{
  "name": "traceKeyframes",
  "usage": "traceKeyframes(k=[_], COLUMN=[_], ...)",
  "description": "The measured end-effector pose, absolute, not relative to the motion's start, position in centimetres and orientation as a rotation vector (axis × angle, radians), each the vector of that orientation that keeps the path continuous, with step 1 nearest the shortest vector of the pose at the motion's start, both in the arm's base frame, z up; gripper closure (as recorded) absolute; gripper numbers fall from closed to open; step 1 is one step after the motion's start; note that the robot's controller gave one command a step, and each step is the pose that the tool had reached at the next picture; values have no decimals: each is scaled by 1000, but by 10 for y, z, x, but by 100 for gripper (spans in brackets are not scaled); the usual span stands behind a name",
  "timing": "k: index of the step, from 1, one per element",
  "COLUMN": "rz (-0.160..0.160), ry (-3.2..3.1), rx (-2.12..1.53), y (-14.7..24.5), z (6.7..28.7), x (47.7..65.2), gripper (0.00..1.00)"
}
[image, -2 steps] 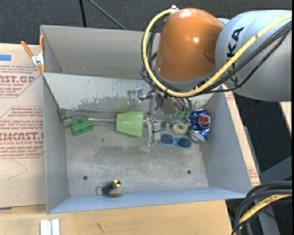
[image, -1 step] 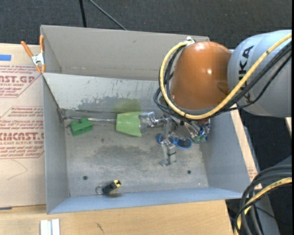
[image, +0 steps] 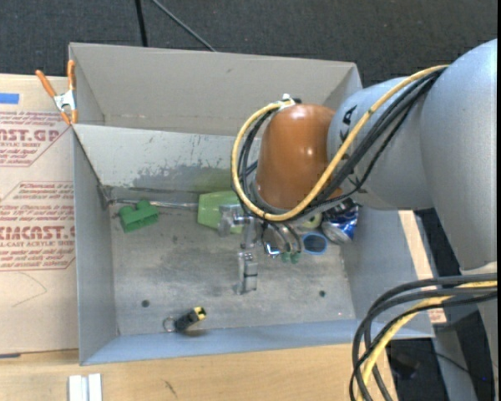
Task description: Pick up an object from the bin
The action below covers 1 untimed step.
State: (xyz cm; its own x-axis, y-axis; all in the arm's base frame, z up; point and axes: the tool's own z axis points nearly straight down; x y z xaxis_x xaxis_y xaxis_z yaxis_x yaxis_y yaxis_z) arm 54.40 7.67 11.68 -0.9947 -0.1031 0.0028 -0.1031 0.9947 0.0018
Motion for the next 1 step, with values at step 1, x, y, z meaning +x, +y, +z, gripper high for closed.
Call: traceKeyframes(k=[1], rz=[-4], ry=[-3117], rx=[408], y=[95], z=[108], x=[593], gripper=[0])
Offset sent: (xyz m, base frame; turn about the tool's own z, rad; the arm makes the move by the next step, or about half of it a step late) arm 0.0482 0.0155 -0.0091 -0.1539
